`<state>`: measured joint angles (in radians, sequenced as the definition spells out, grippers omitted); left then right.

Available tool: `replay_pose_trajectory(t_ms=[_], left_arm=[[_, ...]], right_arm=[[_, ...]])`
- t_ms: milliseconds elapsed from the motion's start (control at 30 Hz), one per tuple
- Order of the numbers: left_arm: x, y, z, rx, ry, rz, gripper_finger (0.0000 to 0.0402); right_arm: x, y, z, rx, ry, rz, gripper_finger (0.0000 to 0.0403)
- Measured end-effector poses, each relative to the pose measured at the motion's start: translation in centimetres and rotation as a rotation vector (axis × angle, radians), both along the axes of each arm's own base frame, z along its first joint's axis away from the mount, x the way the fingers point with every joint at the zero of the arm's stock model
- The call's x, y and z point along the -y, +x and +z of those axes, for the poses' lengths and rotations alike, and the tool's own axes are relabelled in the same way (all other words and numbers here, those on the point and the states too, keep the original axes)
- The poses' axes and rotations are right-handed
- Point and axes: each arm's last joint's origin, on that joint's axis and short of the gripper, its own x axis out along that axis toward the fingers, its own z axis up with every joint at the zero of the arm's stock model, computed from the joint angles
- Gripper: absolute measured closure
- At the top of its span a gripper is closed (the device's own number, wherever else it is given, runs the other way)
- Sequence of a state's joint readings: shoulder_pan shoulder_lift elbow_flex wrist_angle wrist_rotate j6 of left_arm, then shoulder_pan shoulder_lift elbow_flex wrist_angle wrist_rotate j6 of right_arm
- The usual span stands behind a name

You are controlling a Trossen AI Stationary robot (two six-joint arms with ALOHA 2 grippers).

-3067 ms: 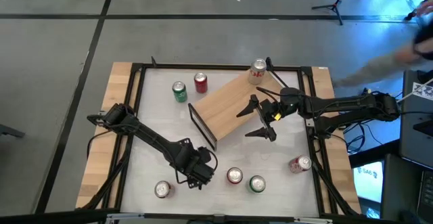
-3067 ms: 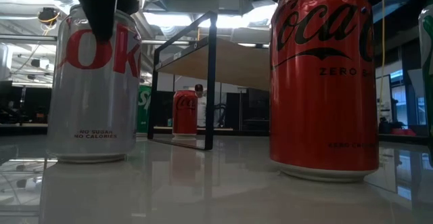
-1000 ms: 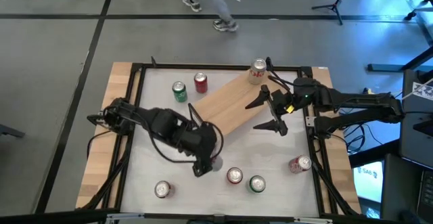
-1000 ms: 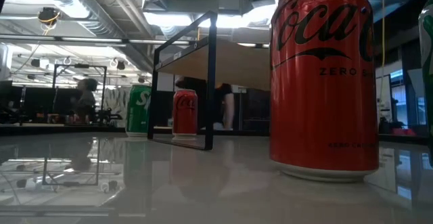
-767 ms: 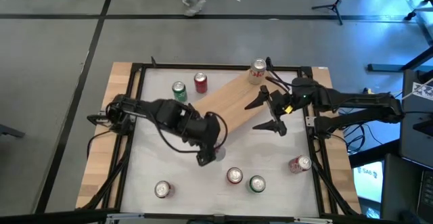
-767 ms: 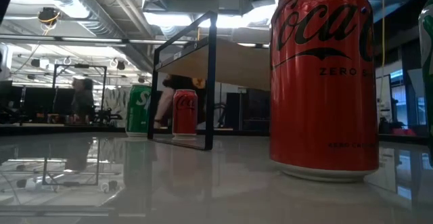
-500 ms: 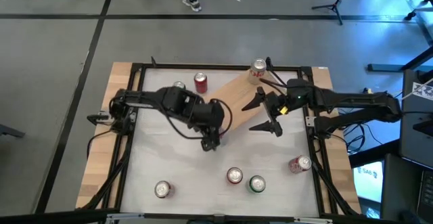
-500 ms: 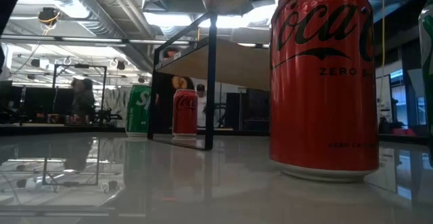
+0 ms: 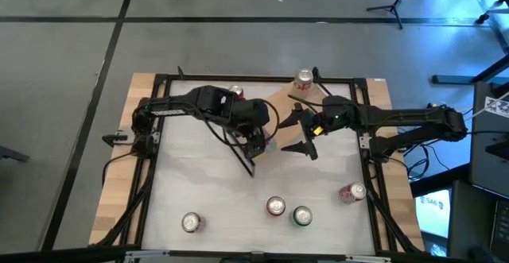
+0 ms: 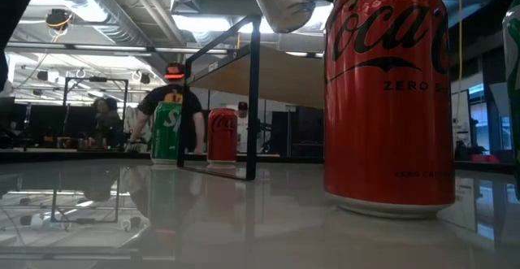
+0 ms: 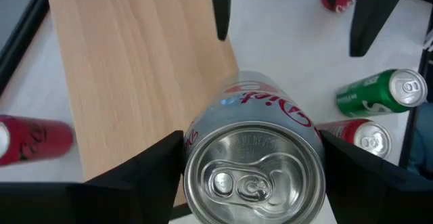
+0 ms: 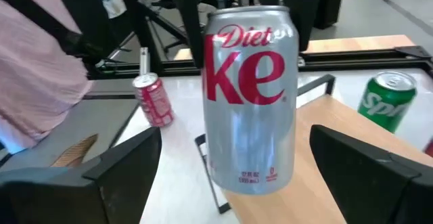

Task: Place canned beverage on shelf
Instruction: Put the silver soda can on the shelf aligned with the other silver soda can

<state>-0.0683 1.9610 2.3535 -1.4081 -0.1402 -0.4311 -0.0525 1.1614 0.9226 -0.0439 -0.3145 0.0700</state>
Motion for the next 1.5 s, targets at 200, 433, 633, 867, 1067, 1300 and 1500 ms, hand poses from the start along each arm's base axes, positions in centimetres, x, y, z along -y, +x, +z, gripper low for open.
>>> replay_pose_trajectory(t_ms=[200, 433, 633, 867, 1067, 1300, 1500], left_arm=[[-0.19, 0.33, 0.22, 0.038, 0.01, -0.014, 0.0126], [-0.16, 0.34, 0.21, 0.038, 0.01, -0.015, 0.0124], [-0.16, 0.38, 0.16, 0.036, 0.011, -0.015, 0.0121], [-0.16, 0.38, 0.17, 0.037, 0.011, -0.015, 0.0121], [-0.16, 0.39, 0.15, 0.036, 0.011, -0.015, 0.012], [-0.19, 0.41, 0.16, 0.038, 0.013, -0.013, 0.012], [-0.23, 0.72, 0.37, 0.074, 0.041, -0.02, 0.012]], right_arm=[[0.07, 0.59, 0.18, 0.05, -0.007, -0.015, 0.0031], [0.1, 1.01, 0.0, 0.059, -0.007, -0.016, 0.0031], [0.1, 1.01, 0.01, 0.06, -0.005, -0.016, 0.0031], [0.07, 1.01, 0.01, 0.059, -0.002, -0.008, 0.0031], [0.07, 1.01, 0.01, 0.059, -0.002, -0.008, 0.0026], [0.11, 1.02, 0.0, 0.059, -0.005, -0.02, 0.0012], [0.2, 1.04, 0.0, 0.058, -0.013, -0.051, 0.0014]])
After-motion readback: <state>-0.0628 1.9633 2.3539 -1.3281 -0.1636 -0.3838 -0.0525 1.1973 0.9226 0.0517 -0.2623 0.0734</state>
